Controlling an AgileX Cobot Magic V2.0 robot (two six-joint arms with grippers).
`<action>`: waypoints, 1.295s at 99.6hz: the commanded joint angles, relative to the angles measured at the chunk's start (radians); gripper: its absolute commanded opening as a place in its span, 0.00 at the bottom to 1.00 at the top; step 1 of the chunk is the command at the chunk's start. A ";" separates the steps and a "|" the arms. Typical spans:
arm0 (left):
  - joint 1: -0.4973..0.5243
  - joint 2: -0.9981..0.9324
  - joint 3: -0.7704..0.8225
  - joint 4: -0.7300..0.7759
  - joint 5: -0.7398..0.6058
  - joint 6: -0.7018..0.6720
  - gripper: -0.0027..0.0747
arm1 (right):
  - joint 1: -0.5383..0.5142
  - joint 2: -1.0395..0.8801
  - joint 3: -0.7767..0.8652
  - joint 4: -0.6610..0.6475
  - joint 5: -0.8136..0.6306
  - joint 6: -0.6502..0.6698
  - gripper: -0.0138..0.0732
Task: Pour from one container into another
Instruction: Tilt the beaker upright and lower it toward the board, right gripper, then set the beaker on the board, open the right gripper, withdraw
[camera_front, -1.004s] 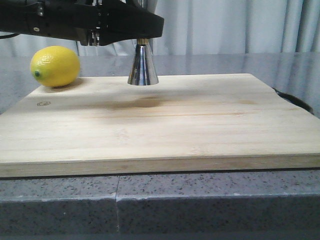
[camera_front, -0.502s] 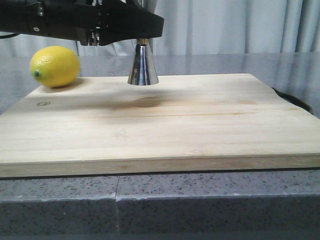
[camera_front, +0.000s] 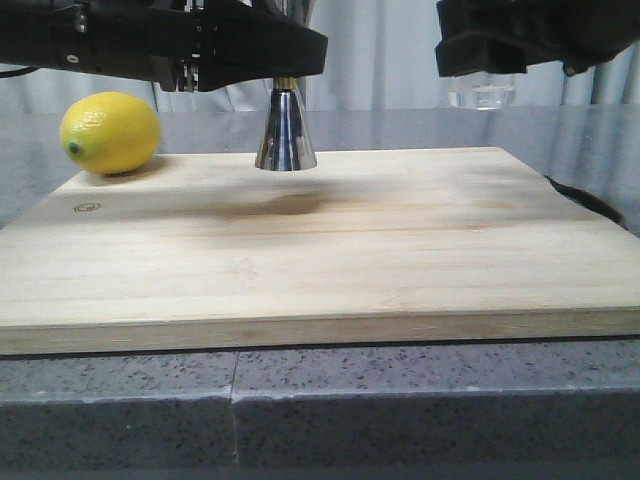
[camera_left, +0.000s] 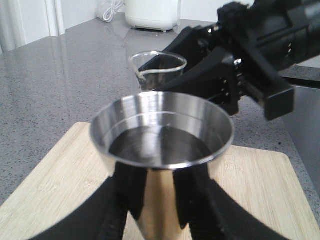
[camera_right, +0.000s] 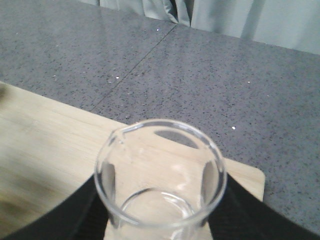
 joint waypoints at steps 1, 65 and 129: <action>-0.010 -0.040 -0.030 -0.086 0.101 -0.008 0.32 | -0.008 0.009 -0.003 0.027 -0.173 0.001 0.48; -0.010 -0.040 -0.030 -0.086 0.101 -0.008 0.32 | -0.008 0.211 -0.001 0.081 -0.345 0.001 0.48; -0.010 -0.040 -0.030 -0.086 0.101 -0.008 0.32 | -0.008 0.084 -0.001 0.081 -0.023 -0.007 0.92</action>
